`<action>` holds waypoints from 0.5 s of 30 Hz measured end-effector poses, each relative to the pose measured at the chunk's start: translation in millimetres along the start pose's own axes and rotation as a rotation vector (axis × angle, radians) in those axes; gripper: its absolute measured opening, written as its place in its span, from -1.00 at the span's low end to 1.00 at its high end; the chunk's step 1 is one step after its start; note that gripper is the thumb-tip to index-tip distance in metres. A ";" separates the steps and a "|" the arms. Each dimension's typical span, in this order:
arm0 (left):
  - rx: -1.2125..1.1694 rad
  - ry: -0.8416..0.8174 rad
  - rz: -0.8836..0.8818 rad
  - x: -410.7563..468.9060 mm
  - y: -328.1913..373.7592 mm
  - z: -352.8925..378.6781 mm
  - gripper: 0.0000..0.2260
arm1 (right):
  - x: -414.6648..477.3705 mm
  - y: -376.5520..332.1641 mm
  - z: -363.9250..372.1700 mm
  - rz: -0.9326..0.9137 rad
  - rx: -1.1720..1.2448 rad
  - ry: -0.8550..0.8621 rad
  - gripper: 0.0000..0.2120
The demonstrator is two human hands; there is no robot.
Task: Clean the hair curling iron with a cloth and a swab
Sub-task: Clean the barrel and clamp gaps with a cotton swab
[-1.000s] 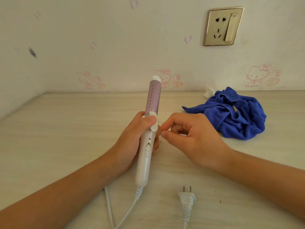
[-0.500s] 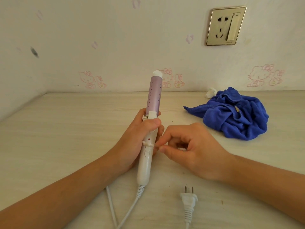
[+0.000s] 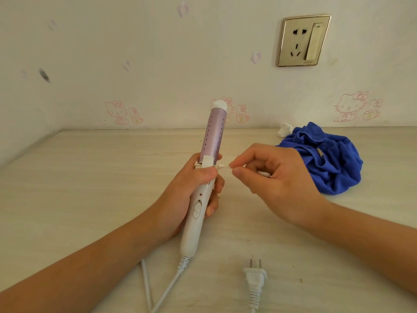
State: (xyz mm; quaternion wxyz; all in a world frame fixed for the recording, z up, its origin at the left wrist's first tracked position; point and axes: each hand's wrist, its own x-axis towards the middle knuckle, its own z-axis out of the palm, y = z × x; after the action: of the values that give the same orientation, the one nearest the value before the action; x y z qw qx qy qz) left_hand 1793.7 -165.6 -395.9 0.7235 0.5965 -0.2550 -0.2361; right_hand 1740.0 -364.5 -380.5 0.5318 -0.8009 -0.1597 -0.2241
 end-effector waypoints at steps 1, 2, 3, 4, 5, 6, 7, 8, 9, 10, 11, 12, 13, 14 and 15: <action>0.029 -0.009 0.001 -0.4 -0.6 -0.1 -0.58 | 0.7 -1.1 -1.0 -0.015 0.019 0.027 -0.93; 0.063 -0.017 0.003 -0.9 -1.6 -0.1 -0.61 | 0.9 -1.9 -1.0 -0.035 0.030 0.037 -0.93; 0.093 -0.024 0.006 -1.6 -1.6 0.5 -0.65 | 0.5 -2.6 0.0 -0.051 0.035 0.028 -0.93; 0.112 -0.031 0.009 -1.6 -1.3 1.0 -0.68 | -0.1 -2.9 1.8 -0.065 0.025 0.003 -0.94; 0.123 -0.039 0.010 -1.7 -1.1 1.2 -0.69 | -0.8 -2.4 3.9 -0.075 -0.002 -0.028 -0.95; 0.131 -0.046 0.009 -2.1 -1.0 1.4 -0.67 | -1.3 -1.2 5.7 -0.084 -0.039 -0.049 -0.95; 0.138 -0.052 0.004 -2.5 -0.7 1.5 -0.65 | -0.9 0.2 6.1 -0.085 -0.068 -0.051 -0.95; 0.145 -0.054 0.001 -2.8 -0.4 1.6 -0.64 | 0.9 1.8 5.0 -0.083 -0.084 -0.034 -0.92; 0.149 -0.056 -0.001 -2.9 -0.2 1.4 -0.64 | 4.3 3.8 2.5 -0.078 -0.094 -0.001 -0.87; 0.150 -0.058 -0.003 -2.6 -0.1 1.3 -0.64 | 8.7 6.2 -1.1 -0.068 -0.098 0.042 -0.83; 0.152 -0.060 -0.006 -2.3 -0.1 1.0 -0.63 | 12.8 8.1 -4.9 -0.054 -0.095 0.086 -0.83; 0.154 -0.061 -0.008 -1.8 -0.2 0.9 -0.62 | 15.8 9.7 -7.4 -0.043 -0.093 0.123 -0.84; 0.154 -0.062 -0.009 -1.5 -0.5 0.7 -0.62 | 15.9 11.0 -8.4 -0.046 -0.099 0.141 -0.85; 0.151 -0.065 -0.009 -1.5 -0.9 0.7 -0.62 | 13.3 11.5 -7.1 -0.062 -0.114 0.134 -0.87; 0.148 -0.069 -0.007 -1.7 -1.3 0.5 -0.63 | 8.1 11.0 -4.1 -0.090 -0.143 0.099 -0.89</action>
State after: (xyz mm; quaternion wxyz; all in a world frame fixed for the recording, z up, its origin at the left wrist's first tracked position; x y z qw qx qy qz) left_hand 1792.0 -165.1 -397.2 0.6672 0.6408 -0.2944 -0.2398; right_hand 1751.5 -372.5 -383.5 0.4701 -0.8166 -0.1526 -0.2981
